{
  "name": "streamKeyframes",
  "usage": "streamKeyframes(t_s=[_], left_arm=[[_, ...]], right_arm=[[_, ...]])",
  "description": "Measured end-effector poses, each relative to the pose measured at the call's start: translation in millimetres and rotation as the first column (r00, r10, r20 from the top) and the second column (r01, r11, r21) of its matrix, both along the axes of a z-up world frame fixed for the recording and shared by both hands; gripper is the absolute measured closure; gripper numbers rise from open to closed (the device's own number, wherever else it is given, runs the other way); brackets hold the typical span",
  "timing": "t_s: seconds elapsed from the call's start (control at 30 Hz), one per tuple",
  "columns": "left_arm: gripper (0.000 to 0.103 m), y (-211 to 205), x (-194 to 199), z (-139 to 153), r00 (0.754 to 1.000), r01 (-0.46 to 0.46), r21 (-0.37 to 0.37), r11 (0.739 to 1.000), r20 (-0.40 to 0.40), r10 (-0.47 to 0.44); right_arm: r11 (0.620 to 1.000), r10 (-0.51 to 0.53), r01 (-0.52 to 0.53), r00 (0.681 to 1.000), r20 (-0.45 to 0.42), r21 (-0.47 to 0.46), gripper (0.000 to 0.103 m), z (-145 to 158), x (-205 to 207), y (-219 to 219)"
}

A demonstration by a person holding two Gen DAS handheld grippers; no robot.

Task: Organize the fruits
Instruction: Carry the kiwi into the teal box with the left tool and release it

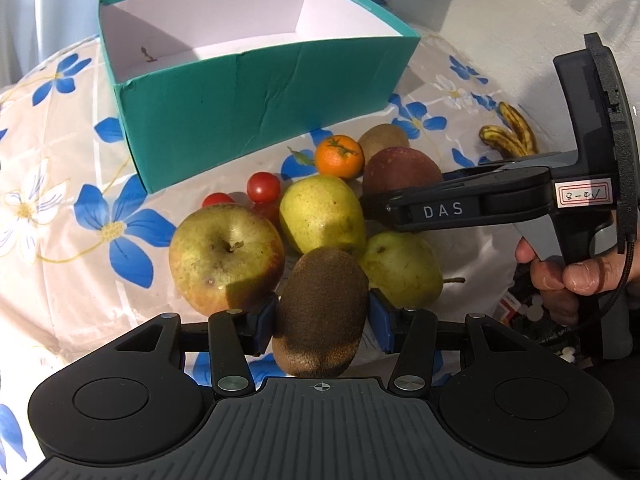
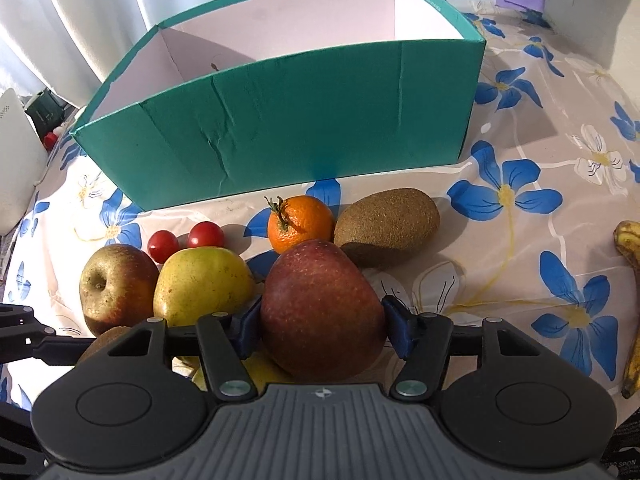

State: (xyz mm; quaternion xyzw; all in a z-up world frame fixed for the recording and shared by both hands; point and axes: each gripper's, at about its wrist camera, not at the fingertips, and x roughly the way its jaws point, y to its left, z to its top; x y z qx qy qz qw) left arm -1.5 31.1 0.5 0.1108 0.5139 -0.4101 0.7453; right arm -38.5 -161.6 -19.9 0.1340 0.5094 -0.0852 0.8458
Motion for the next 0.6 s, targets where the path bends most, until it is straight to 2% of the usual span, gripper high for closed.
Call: streamKeyframes(t_s=[0.17,0.33,0.5,0.6], left_arm=[[0.05,-1.8,4.4,20.0,0.999,-0.024,-0.01,1.0,0.049,0.025],[0.05,-8.5,22.9,42.8,0.989,-0.108,-0.002,0.994,0.103,0.108],[0.05,-21.8,40.8,66.7,0.964,-0.213,-0.035,0.976,0.155,0.216],[0.05,-35.2,49.7,78.7,0.936,-0.275,-0.029,0.961,0.222,0.274]], right_arm=[[1.0,-0.016,0.016,0.999,0.048,-0.007,0.041,15.7,-8.0,-3.1],[0.999,-0.052,0.053,0.995,0.081,-0.005,0.041,26.8,-14.6,-9.8],[0.997,-0.073,0.074,0.99,0.123,0.003,0.041,38.1,-17.3,-14.4],[0.996,-0.081,0.084,0.984,0.159,-0.008,0.041,48.4,-15.3,-16.5]])
